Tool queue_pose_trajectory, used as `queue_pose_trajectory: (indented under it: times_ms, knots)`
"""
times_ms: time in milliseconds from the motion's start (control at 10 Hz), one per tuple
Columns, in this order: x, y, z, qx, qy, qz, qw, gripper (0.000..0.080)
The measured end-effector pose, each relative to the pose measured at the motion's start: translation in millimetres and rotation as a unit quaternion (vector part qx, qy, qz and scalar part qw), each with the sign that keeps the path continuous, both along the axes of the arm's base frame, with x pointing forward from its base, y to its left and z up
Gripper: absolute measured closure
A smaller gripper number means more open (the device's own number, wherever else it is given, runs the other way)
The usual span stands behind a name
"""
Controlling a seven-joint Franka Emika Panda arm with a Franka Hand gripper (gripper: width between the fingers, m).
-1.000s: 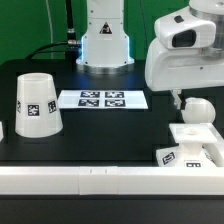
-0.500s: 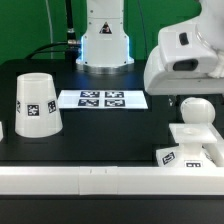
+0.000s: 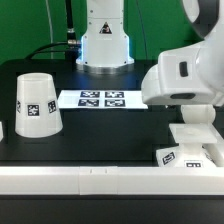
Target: Assemble lamp
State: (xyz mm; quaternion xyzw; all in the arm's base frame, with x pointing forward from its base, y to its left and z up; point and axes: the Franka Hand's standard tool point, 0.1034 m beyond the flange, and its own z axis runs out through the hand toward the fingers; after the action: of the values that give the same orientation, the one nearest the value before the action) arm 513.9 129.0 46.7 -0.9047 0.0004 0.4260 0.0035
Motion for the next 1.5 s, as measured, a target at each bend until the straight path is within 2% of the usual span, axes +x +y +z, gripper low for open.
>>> queue_pose_trajectory:
  times_ms: [200,300,600,800,1100,1500]
  knots:
    - [1.7,14.6,-0.3,-0.002,-0.01,-0.002,1.0,0.01]
    - [4.1,19.0,1.0,0.003,-0.015,-0.008,1.0,0.01]
    - [4.6,17.9,0.5,0.004,-0.016,-0.009,1.0,0.01]
    - [4.1,15.1,-7.6,0.006,-0.025,-0.011,1.0,0.01]
    - [-9.8,19.5,-22.4,0.001,-0.02,-0.012,1.0,0.01]
    - [-30.1,17.5,-36.3,-0.004,-0.001,-0.009,1.0,0.01]
